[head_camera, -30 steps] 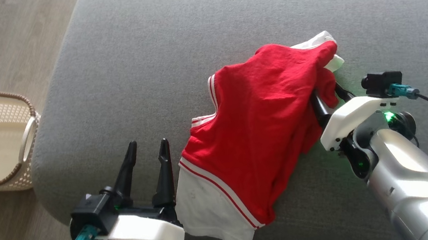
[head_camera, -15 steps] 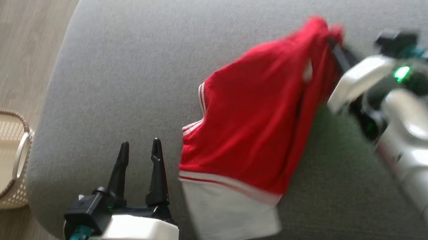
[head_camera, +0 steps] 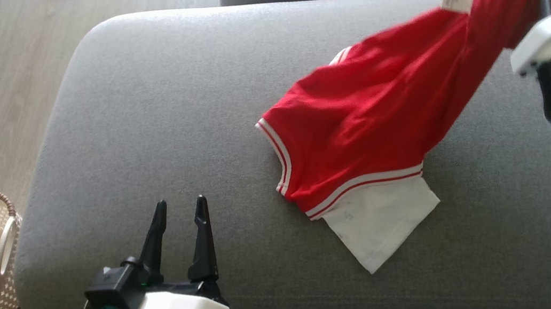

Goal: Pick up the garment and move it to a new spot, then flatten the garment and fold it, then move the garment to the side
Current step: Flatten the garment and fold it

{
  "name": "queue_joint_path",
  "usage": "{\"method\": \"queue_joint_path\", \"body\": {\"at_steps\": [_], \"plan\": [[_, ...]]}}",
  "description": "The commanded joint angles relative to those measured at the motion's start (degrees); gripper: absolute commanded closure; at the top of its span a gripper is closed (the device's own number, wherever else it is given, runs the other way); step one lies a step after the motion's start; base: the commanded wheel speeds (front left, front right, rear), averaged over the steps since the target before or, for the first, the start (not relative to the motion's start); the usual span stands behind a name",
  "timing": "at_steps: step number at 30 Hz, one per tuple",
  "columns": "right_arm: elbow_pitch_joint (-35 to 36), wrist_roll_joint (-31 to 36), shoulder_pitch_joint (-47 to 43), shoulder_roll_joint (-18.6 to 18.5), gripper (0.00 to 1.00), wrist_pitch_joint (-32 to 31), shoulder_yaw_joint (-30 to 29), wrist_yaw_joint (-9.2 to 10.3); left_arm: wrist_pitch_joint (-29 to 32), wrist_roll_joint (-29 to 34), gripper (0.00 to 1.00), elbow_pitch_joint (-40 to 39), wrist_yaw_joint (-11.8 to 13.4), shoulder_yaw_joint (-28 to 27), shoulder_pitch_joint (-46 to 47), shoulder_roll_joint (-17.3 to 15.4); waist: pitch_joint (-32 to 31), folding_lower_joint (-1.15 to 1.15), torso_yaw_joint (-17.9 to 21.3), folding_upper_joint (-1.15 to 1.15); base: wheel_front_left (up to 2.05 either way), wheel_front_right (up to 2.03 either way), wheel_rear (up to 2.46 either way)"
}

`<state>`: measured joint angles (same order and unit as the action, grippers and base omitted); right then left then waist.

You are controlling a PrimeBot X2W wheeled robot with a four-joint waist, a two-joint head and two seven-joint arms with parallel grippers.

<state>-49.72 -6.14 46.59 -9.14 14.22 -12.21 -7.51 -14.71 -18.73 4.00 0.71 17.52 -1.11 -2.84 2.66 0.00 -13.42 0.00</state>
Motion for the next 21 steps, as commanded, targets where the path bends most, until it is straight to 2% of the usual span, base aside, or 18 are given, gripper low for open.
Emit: {"method": "queue_joint_path", "body": {"at_steps": [1, 11, 12, 13, 14, 17, 21], "plan": [[1.4, 1.2, -0.5, 0.7, 1.0, 0.0, 0.5, 0.02, -0.3, 0.6, 0.0, -2.2, 0.3, -2.4, 1.9, 0.0, 0.1, 0.0, 0.4, 0.0, 0.0, 0.0, 0.0], [2.4, 5.4, -13.8, 4.6, 1.0, -1.6, -10.0, 0.02, -0.3, 1.1, 0.0, -2.2, -0.3, -3.6, 2.2, 0.0, 1.2, 0.0, 2.9, 0.0, 0.0, 0.0, 0.0], [2.8, 5.9, -14.9, 4.9, 0.69, -1.9, -10.5, 0.02, -0.3, 1.1, 0.0, -2.1, -0.3, -3.7, 2.2, 0.0, 1.3, 0.0, 3.2, 0.0, 0.0, 0.0, 0.0], [3.2, 6.5, -15.8, 5.2, 0.03, -2.0, -11.0, 0.02, -0.3, 1.1, 0.0, -2.1, -0.4, -3.7, 2.3, 0.0, 1.3, 0.0, 3.5, 0.0, 0.0, 0.0, 0.0], [3.7, 7.1, -16.6, 5.5, 0.0, -2.2, -11.5, 0.02, -0.3, 1.2, 0.0, -2.0, -0.5, -3.6, 2.4, 0.0, 1.4, 0.0, 3.8, 0.0, 0.0, 0.0, 0.0], [5.9, 7.8, -17.6, 6.0, 0.0, -2.3, -12.4, 0.02, -0.3, 1.4, 0.0, -1.8, -0.6, -3.5, 2.6, 0.0, 1.3, 0.0, 4.6, 0.0, 0.0, 0.0, 0.0], [9.6, 5.3, -17.6, 6.2, 0.0, -1.7, -8.5, 0.02, -0.3, 1.6, 0.0, -1.6, -0.7, -3.8, 2.7, 0.0, 0.6, 0.0, 5.6, 0.0, 0.0, 0.0, 0.0]]}}
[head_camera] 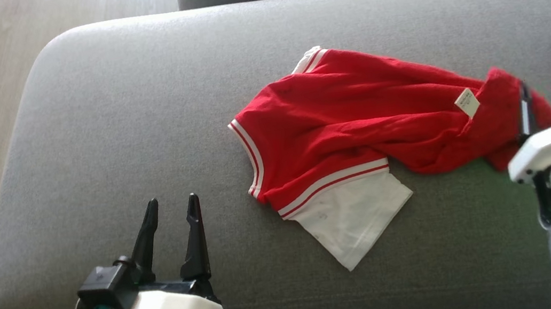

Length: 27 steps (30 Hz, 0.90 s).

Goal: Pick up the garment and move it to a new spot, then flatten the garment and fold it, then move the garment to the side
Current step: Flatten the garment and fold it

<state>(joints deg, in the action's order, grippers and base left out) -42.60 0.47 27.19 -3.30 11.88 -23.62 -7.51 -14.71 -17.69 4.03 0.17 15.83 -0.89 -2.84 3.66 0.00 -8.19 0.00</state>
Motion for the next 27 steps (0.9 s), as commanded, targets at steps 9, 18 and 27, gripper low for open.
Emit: {"method": "queue_joint_path", "body": {"at_steps": [9, 18, 27], "plan": [[14.7, -12.3, -3.1, 0.4, 0.0, 2.2, 16.6, 0.02, -0.3, 1.1, 0.0, -1.7, -0.2, -2.5, 2.2, 0.0, -2.2, 0.0, 2.3, 0.0, 0.0, 0.0, 0.0], [23.8, -17.7, -15.8, 0.4, 0.0, 2.5, 25.3, 0.02, -0.3, 0.5, 0.0, -2.1, 0.1, -3.2, 2.1, 0.0, -2.5, 0.0, 4.8, 0.0, 0.0, 0.0, 0.0], [27.4, -18.7, -16.4, 0.4, 0.0, 2.2, 28.4, 0.02, -0.3, 1.8, 0.0, -1.5, -0.5, -5.5, 3.8, 0.0, -0.2, 0.0, 9.7, 0.0, 0.0, 0.0, 0.0]]}}
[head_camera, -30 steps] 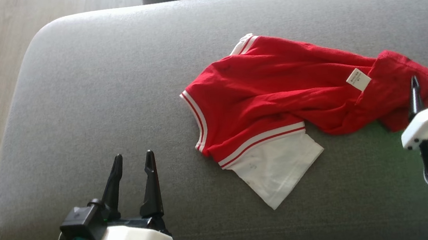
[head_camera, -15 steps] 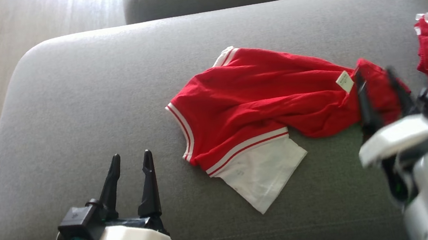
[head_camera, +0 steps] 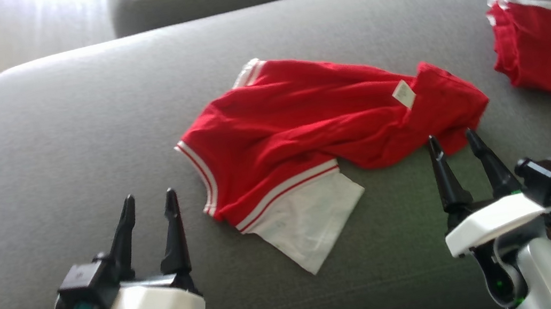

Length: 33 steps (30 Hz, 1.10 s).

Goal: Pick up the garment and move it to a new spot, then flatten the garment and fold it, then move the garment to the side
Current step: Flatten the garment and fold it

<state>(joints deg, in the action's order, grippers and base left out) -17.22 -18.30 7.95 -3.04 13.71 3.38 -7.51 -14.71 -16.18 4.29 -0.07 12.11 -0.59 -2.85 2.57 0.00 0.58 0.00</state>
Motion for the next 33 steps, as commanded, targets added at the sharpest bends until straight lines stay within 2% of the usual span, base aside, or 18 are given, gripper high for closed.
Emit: {"method": "queue_joint_path", "body": {"at_steps": [1, 4, 5, 10, 13, 16, 19, 23, 28, 33], "plan": [[2.5, 0.0, 3.1, 0.2, 0.0, 0.4, 1.7, 0.02, -0.3, 0.8, 0.0, -1.5, -0.6, -2.0, 4.2, 0.0, 1.6, 0.0, 1.7, 0.0, 0.0, 0.0, 0.0], [4.1, -0.2, 3.8, 0.2, 0.0, 0.3, 2.5, 0.02, -0.3, 3.1, 0.0, 1.0, -3.0, -2.1, 7.8, -0.3, 4.0, 0.0, 3.7, 0.0, 0.0, 0.0, 0.0], [5.2, -0.5, 4.3, 0.2, 0.0, 0.4, 3.1, 0.02, -0.3, 4.1, 0.0, 4.4, -4.9, -1.2, 11.8, -1.8, 6.0, 0.0, 5.1, 0.0, 0.0, 0.0, 0.0], [8.0, -1.3, 5.8, 0.2, 0.0, 0.6, 4.5, 0.02, 3.1, 3.9, 0.0, 13.0, -7.1, 2.9, 25.8, -7.7, 11.4, 0.0, 8.7, 0.0, 0.0, 0.0, 0.0], [9.8, -2.2, 6.9, 0.2, 0.0, 0.8, 5.4, 0.02, 7.9, 0.9, 0.0, 16.0, -7.4, 7.6, 35.0, -12.0, 14.9, 0.0, 10.5, 0.0, 0.0, 0.0, 0.0], [11.4, -3.1, 8.1, 0.2, 0.0, 1.0, 6.8, 0.02, 13.3, -5.5, 0.0, 18.6, -7.4, 12.1, 43.4, -16.2, 18.0, 0.0, 12.5, 0.0, 0.0, 0.0, 0.0], [12.1, -4.5, 9.2, 0.2, 0.0, 1.2, 8.2, 0.02, 20.2, -12.3, 0.0, 21.3, -7.4, 16.6, 49.9, -20.9, 20.3, 0.0, 14.6, 0.0, 0.0, 0.0, 0.0], [12.9, -6.5, 10.1, 0.2, 0.0, 1.3, 9.1, 0.02, 25.3, -17.1, 0.0, 23.4, -7.4, 22.2, 55.9, -27.0, 22.2, 0.0, 17.0, 0.0, 0.0, 0.0, 0.0], [13.6, -7.8, 10.0, 0.2, 0.0, 1.3, 9.4, 0.02, 28.9, -21.9, 0.0, 23.7, -7.4, 28.6, 59.5, -31.0, 23.4, 0.0, 18.6, 0.0, 0.0, 0.0, 0.0], [13.9, -8.4, 10.2, 0.2, 0.0, 1.3, 9.5, 0.02, 29.4, -25.5, 0.0, 24.2, -7.4, 34.4, 63.2, -33.7, 24.8, 0.0, 20.2, 0.0, 0.0, 0.0, 0.0]]}}
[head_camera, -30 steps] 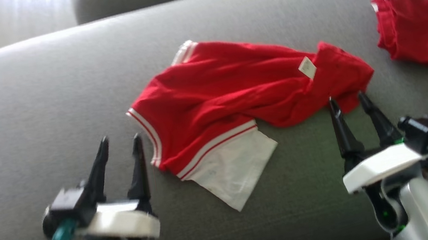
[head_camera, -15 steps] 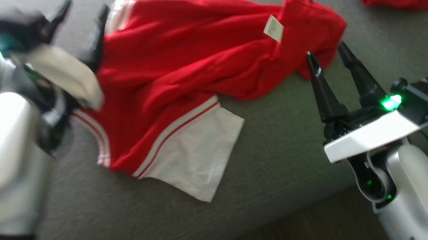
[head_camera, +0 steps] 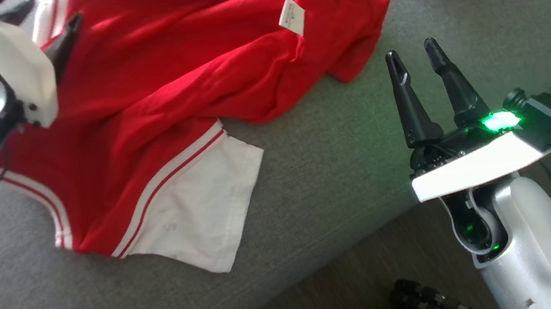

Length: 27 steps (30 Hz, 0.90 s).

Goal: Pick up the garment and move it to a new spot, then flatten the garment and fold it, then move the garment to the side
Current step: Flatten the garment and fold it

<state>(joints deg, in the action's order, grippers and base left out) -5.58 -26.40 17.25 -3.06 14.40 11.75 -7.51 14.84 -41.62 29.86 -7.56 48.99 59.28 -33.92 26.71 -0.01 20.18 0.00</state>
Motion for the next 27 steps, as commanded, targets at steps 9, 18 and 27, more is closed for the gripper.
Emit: {"method": "queue_joint_path", "body": {"at_steps": [9, 18, 27], "plan": [[2.1, -0.5, 0.6, 0.2, 0.0, 0.6, 2.2, 0.02, -2.0, -0.3, 0.0, 7.3, 0.1, 2.3, 7.6, -2.2, 2.3, 0.01, 3.0, 0.0, 0.0, 0.0, 0.0], [1.8, -0.7, 0.1, 0.2, 0.0, 0.6, 1.7, 0.02, -3.3, -3.7, 1.0, 9.5, 0.1, 6.3, 10.8, -4.2, 2.2, 0.01, 3.7, 0.0, 0.0, 0.0, 0.0], [2.1, -1.3, 0.4, 0.2, 0.0, 0.6, 2.2, 0.02, -14.3, 3.3, 1.0, 18.2, 8.6, 4.3, 20.3, -3.9, 2.2, 0.01, 4.4, 0.0, 0.0, 0.0, 0.0]]}}
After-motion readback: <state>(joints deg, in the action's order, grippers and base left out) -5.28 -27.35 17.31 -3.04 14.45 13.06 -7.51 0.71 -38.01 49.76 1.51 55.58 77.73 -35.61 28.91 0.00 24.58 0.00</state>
